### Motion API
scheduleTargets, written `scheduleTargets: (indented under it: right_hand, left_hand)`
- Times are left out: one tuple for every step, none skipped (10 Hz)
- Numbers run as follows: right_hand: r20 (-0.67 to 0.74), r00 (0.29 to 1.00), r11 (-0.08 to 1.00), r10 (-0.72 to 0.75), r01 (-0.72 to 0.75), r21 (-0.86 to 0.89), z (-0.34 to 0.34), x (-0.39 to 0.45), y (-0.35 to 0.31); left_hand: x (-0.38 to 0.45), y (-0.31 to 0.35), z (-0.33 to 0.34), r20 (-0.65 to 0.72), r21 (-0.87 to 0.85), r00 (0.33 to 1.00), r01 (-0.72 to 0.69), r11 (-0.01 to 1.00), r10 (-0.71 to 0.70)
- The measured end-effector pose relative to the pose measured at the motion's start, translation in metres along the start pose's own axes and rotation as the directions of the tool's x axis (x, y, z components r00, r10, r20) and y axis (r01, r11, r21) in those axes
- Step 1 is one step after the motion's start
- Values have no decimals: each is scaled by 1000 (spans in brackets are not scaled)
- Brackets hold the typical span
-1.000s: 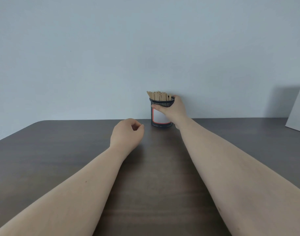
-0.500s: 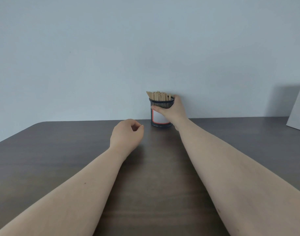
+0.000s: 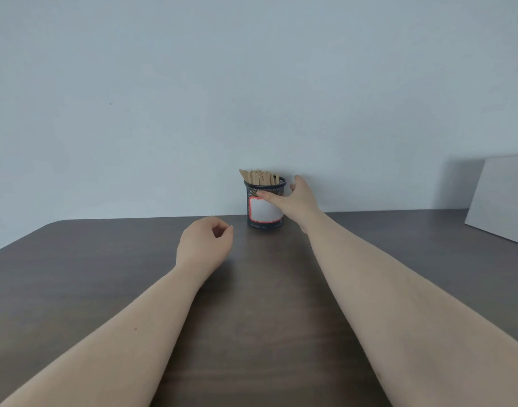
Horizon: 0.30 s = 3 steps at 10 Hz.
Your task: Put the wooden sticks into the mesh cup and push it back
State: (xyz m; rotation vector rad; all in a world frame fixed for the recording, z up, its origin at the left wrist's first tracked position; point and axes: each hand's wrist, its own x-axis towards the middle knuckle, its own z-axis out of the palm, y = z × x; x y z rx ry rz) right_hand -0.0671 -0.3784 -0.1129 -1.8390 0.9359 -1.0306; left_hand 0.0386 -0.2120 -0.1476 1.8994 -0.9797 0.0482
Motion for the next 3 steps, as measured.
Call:
scheduleTargets:
  right_hand:
    - [5, 1000, 1000, 0, 0, 4, -2, -7, -6]
    - [27, 1000, 1000, 0, 0, 5, -6, -12, -13]
    - [15, 1000, 999, 3, -2, -40, -15, -20, -26]
  left_hand:
    - [-3, 0, 0, -6, 0, 1000, 16, 1000, -16]
    - [-4, 3, -3, -6, 13, 999, 31, 999, -31]
    - [-13, 7, -6, 6, 33, 999, 40, 999, -41]
